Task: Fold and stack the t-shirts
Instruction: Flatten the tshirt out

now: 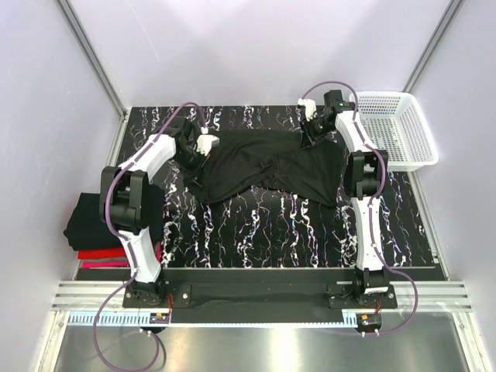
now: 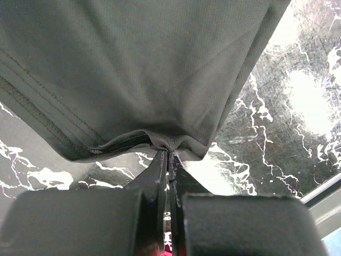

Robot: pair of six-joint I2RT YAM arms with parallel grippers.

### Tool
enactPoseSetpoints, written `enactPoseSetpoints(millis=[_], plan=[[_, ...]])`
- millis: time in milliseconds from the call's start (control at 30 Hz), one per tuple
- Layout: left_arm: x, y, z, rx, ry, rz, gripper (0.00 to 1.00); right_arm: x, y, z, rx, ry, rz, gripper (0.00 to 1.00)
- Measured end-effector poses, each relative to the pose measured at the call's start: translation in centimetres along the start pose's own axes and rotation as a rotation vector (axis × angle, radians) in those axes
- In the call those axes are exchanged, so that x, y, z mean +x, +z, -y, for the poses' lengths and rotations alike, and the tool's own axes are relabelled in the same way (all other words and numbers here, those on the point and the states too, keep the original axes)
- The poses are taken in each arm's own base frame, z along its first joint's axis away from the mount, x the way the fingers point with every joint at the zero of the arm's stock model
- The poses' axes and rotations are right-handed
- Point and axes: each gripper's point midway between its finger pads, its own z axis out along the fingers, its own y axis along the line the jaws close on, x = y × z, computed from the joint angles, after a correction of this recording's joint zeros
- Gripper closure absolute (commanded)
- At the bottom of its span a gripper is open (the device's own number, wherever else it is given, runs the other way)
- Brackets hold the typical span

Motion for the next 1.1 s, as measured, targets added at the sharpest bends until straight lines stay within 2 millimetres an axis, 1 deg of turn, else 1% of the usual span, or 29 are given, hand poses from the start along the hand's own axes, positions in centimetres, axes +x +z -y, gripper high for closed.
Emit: enactPoseSetpoints(millis=[233, 467, 733, 900, 967, 1000, 1033, 1100], plan=[[-0.3, 0.4, 0.0, 0.003, 0.009, -0.008, 1.0, -0.4, -0.2, 0.7, 0.035, -0.006, 0.005, 0.65], [-0.5, 0.6, 0.0, 0.005, 0.01, -0.011, 1.0, 0.3, 0.1, 0.9, 0.045, 0.003, -0.013, 0.65], [-0.4, 0.8, 0.0, 0.007, 0.007, -0.018, 1.0, 0.5, 0.2, 0.9, 0.049, 0.011, -0.019, 0.64], [-0.4, 0.8, -0.1, 0.007, 0.007, -0.018, 1.0, 1.6, 0.6, 1.0, 0.052, 0.026, -0.048, 0.63], [-0.4, 0.9, 0.0, 0.008, 0.007, -0.02, 1.0, 1.6, 0.6, 1.0, 0.051, 0.029, -0.048, 0.63], [-0.4, 1.0, -0.1, 0.008, 0.006, -0.022, 1.0, 1.6, 0.6, 1.0, 0.051, 0.03, -0.048, 0.64], [-0.4, 1.0, -0.1, 0.008, 0.006, -0.023, 1.0, 1.6, 0.6, 1.0, 0.051, 0.031, -0.048, 0.68], [-0.5, 1.0, -0.2, 0.008, 0.006, -0.023, 1.0, 1.6, 0.6, 1.0, 0.052, 0.034, -0.049, 0.82]])
